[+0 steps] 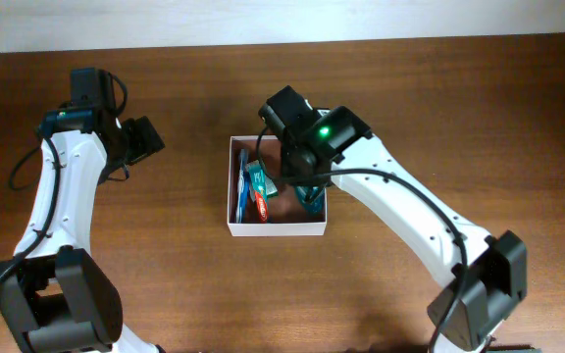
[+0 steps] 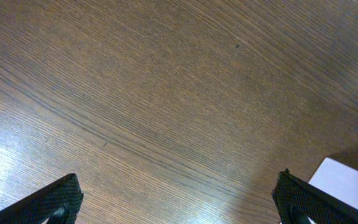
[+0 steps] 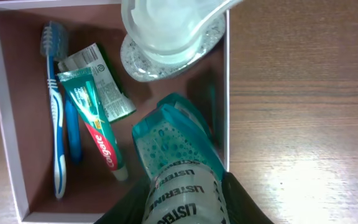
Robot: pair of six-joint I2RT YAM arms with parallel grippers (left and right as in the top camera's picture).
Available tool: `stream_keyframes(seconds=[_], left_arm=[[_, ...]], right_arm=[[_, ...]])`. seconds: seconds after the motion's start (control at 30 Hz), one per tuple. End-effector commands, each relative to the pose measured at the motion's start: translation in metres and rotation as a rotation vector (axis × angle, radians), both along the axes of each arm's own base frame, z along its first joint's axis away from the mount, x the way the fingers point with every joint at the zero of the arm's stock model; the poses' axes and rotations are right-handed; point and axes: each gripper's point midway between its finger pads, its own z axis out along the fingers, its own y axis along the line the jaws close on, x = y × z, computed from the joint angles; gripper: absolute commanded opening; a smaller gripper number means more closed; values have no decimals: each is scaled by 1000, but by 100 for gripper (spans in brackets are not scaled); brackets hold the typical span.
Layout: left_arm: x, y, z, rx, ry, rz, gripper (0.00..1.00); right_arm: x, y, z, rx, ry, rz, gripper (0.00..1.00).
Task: Pack container
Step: 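Lower the Listerine bottle into the box beside the pump bottle, then open right gripper and withdraw it from the box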
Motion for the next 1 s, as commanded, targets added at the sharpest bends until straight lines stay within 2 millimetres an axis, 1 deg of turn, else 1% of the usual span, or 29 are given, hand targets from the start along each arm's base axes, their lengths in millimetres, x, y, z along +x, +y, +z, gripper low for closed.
stream_keyframes(seconds=[0.0,0.13,0.23,0.27,0.3,0.47,0.53,0.6,0.67,0.73,0.83,0.87,0.97], left_arm=[[2,3,13,13,-34,1,99],[2,3,13,13,-34,1,99],[2,3,13,13,-34,1,99],[2,3,13,13,-34,1,99],[2,3,13,13,-34,1,99],[2,3,13,13,-34,1,99],[2,3,13,13,-34,1,99],[2,3,13,13,-34,1,99],[2,3,13,13,-34,1,99],[2,3,13,13,-34,1,99],[2,3,13,13,-34,1,99],[2,3,13,13,-34,1,99],[2,3,13,13,-34,1,99]], right_arm=[[5,-1,-3,-25,-18,-13,34],[5,0,-13,-41,1,-12,34],[6,0,-15,-44,6,-12,34],[6,0,-15,-45,6,-10,35],[6,0,-15,-45,6,-8,38],[5,0,-14,-41,5,-8,40],[7,1,-10,-41,-4,16,41],[9,2,-3,-39,-18,35,45],[11,0,9,-36,-33,45,50],[12,-4,23,-32,-47,52,52],[10,-17,50,-33,-65,69,52],[9,-23,60,-31,-72,66,55],[4,-34,91,-14,-106,88,66]])
